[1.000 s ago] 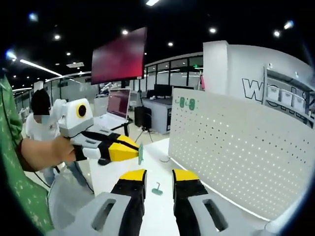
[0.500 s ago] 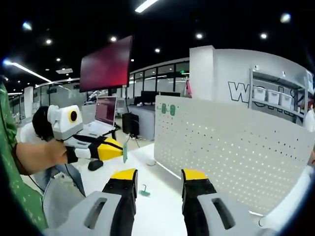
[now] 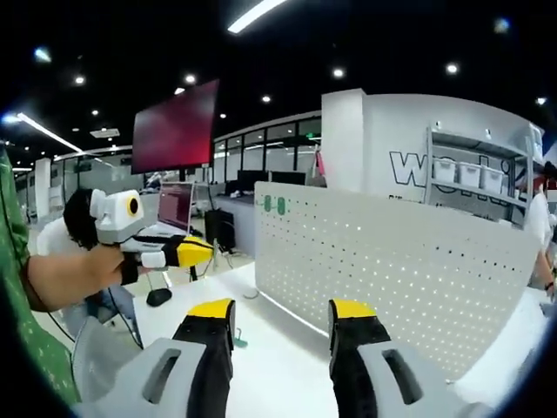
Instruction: Insert the hook assembly into the mounting plate slot until the hook locks in place.
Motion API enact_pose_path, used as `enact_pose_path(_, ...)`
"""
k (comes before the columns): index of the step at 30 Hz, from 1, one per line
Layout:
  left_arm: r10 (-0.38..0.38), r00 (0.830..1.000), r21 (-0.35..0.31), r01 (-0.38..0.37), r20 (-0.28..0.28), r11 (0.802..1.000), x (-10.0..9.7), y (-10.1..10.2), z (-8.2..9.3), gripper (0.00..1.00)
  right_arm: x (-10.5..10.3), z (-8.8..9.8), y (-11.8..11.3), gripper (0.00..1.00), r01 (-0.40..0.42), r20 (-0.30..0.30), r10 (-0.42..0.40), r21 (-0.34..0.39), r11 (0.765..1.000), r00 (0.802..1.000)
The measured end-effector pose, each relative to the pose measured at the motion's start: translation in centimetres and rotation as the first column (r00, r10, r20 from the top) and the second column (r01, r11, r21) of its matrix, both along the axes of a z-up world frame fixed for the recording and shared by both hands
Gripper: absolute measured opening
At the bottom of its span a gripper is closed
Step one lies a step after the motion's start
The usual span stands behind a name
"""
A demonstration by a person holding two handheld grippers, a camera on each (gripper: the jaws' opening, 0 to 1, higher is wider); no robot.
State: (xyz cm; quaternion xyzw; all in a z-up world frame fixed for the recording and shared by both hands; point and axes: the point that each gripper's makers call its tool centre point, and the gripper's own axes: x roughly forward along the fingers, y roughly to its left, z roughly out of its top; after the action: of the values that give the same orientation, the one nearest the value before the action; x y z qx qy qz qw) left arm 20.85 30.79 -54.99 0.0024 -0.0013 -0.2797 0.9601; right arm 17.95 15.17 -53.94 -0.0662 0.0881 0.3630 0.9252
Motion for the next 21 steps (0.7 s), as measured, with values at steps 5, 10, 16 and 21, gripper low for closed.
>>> enact_pose_path(5, 0.063, 0.998, -0.015, -0.063, 0.023, 0.998, 2.0, 0.7, 1.5, 0.04, 0.1, 1.0, -0.9, 0.5, 0.0, 0.022, 0.0, -0.001, 1.0, 1.0)
enact_pose_path(10, 0.105, 0.994, -0.025, -0.104, 0.038, 0.994, 3.9, 1.1, 2.6, 0.04, 0.2, 1.9, -1.5, 0.53, 0.002, 0.044, -0.002, 0.003, 1.0, 0.999)
enact_pose_path(16, 0.143, 0.989, -0.032, -0.141, 0.049, 0.989, 5.4, 1.7, 3.3, 0.04, 0.7, 2.7, -2.2, 0.59, 0.016, 0.072, -0.018, 0.022, 1.0, 0.997)
enact_pose_path(21, 0.156, 0.985, -0.028, -0.154, 0.077, 0.988, 6.6, 1.7, 4.3, 0.04, 1.2, 3.1, -2.2, 0.63, 0.019, 0.085, -0.021, 0.026, 0.999, 0.996)
